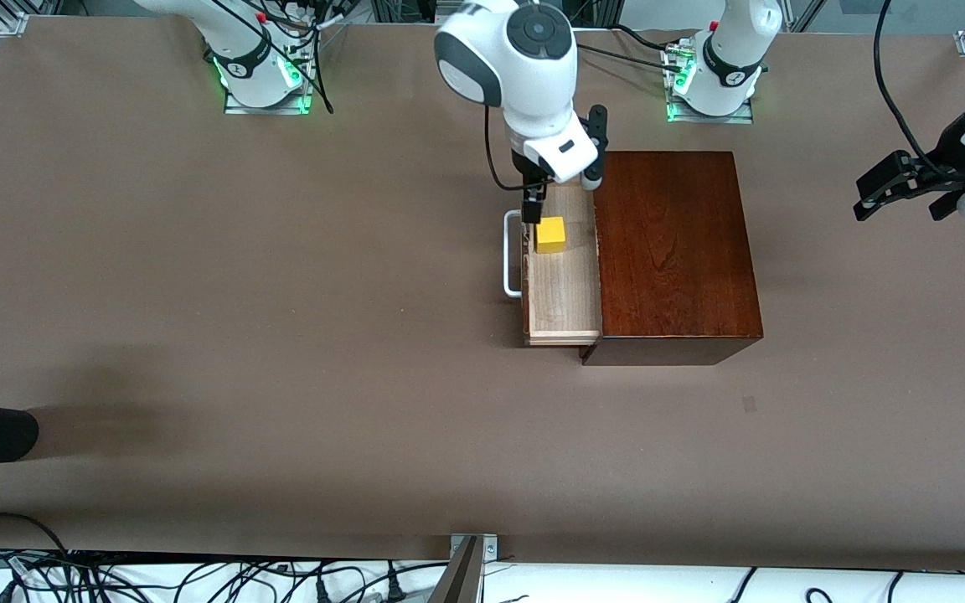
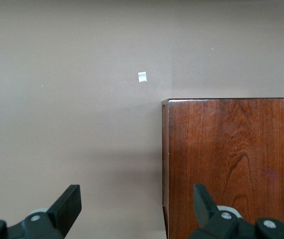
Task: Open drawer, take yellow block, close drawer
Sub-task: 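Move the right gripper over the drawer and lower onto the yellow cube, then close the right gripper on the yellow cube, then lift the cube out with the right gripper while the left gripper approaches the drawer, then push the drawer shut with the left gripper while the right gripper lowers the cube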
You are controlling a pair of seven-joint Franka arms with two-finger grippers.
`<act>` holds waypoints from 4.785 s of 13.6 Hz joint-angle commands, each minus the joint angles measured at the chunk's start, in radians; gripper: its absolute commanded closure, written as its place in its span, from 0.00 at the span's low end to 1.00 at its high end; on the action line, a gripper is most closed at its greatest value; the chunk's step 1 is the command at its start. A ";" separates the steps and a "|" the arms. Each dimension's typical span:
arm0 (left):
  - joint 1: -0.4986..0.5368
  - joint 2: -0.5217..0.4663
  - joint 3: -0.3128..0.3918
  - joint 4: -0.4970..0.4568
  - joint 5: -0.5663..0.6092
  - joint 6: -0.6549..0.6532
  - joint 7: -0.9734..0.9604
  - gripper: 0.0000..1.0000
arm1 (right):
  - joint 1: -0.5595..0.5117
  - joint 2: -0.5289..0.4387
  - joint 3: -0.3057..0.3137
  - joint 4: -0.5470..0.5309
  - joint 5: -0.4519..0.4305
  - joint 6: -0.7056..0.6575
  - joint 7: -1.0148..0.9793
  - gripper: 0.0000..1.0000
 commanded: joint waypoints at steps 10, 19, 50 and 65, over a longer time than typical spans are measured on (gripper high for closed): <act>-0.004 -0.019 -0.003 0.005 -0.010 -0.039 0.023 0.00 | 0.046 0.120 -0.011 0.049 -0.114 0.121 -0.080 0.00; -0.005 -0.016 -0.005 0.005 -0.008 -0.039 0.023 0.00 | 0.048 0.156 -0.016 0.049 -0.119 0.144 -0.074 0.34; -0.031 0.065 -0.302 0.009 -0.048 -0.106 0.022 0.00 | -0.458 -0.383 -0.066 -0.176 0.018 -0.164 0.147 1.00; -0.201 0.459 -0.550 0.146 -0.020 0.294 0.679 0.00 | -0.836 -0.389 -0.010 -0.512 0.021 -0.072 0.266 1.00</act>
